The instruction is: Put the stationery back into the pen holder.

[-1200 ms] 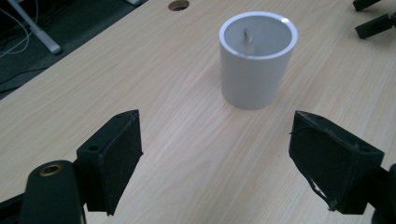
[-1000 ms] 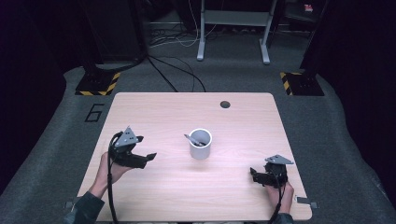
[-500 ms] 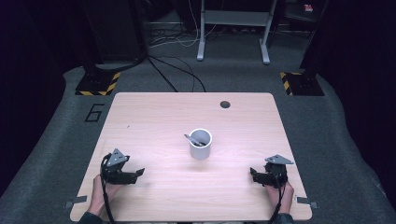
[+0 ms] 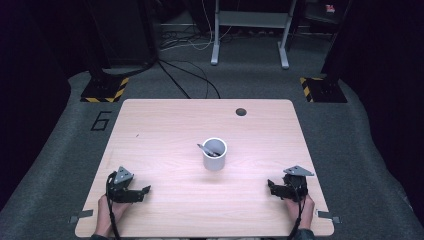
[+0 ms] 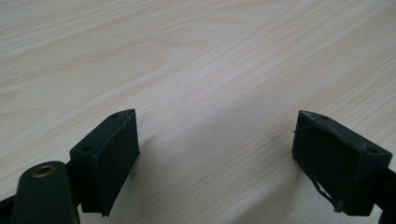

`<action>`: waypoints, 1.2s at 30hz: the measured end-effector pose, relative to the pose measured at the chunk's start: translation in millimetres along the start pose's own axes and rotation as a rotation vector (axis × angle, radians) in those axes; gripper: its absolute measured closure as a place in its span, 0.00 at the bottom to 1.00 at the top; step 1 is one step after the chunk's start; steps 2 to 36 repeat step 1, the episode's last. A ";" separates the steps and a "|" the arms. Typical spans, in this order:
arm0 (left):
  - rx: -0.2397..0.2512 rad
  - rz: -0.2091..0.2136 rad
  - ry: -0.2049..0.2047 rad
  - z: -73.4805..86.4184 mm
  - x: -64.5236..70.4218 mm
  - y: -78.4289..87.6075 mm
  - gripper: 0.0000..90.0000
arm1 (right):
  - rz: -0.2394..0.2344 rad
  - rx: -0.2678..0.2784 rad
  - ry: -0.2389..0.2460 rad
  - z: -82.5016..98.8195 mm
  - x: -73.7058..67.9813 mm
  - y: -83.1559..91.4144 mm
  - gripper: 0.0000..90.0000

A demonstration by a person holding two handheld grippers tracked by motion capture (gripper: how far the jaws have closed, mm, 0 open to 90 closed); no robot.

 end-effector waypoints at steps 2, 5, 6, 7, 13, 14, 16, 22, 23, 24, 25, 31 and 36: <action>-0.008 -0.001 0.004 0.0 0.0 0.6 0.17 | 0.004 -0.001 -0.006 -0.3 -0.5 -0.1 0.16; -0.008 -0.001 0.004 0.0 0.0 0.6 0.17 | 0.004 -0.001 -0.006 -0.3 -0.5 -0.1 0.16; -0.008 -0.001 0.004 0.0 0.0 0.6 0.17 | 0.004 -0.001 -0.006 -0.3 -0.5 -0.1 0.16; -0.008 -0.001 0.004 0.0 0.0 0.6 0.17 | 0.004 -0.001 -0.006 -0.3 -0.5 -0.1 0.16; -0.008 -0.001 0.004 0.0 0.0 0.6 0.17 | 0.004 -0.001 -0.006 -0.3 -0.5 -0.1 0.16; -0.008 -0.001 0.004 0.0 0.0 0.6 0.17 | 0.004 -0.001 -0.006 -0.3 -0.5 -0.1 0.16; -0.008 -0.001 0.004 0.0 0.0 0.6 0.17 | 0.004 -0.001 -0.006 -0.3 -0.5 -0.1 0.16; -0.008 -0.001 0.004 0.0 0.0 0.6 0.17 | 0.004 -0.001 -0.006 -0.3 -0.5 -0.1 0.16; -0.008 -0.001 0.004 0.0 0.0 0.6 0.17 | 0.004 -0.001 -0.006 -0.3 -0.5 -0.1 0.16; -0.008 -0.001 0.004 0.0 0.0 0.6 0.17 | 0.004 -0.001 -0.006 -0.3 -0.5 -0.1 0.16; -0.008 -0.001 0.004 0.0 0.0 0.6 0.17 | 0.004 -0.001 -0.006 -0.3 -0.5 -0.1 0.16; -0.008 -0.001 0.004 0.0 0.0 0.6 0.17 | 0.004 -0.001 -0.006 -0.3 -0.5 -0.1 0.16; -0.008 -0.001 0.004 0.0 0.0 0.6 0.17 | 0.004 -0.001 -0.006 -0.3 -0.5 -0.1 0.16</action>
Point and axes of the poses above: each handheld gripper's, and its own axes: y roughly backward along the jaws, z roughly out of its underside, x roughly to its right, the point moved 5 cm from there along -y, roughly forward along the jaws, and after that the axes turned 7 degrees about y, right-handed, at the moved point
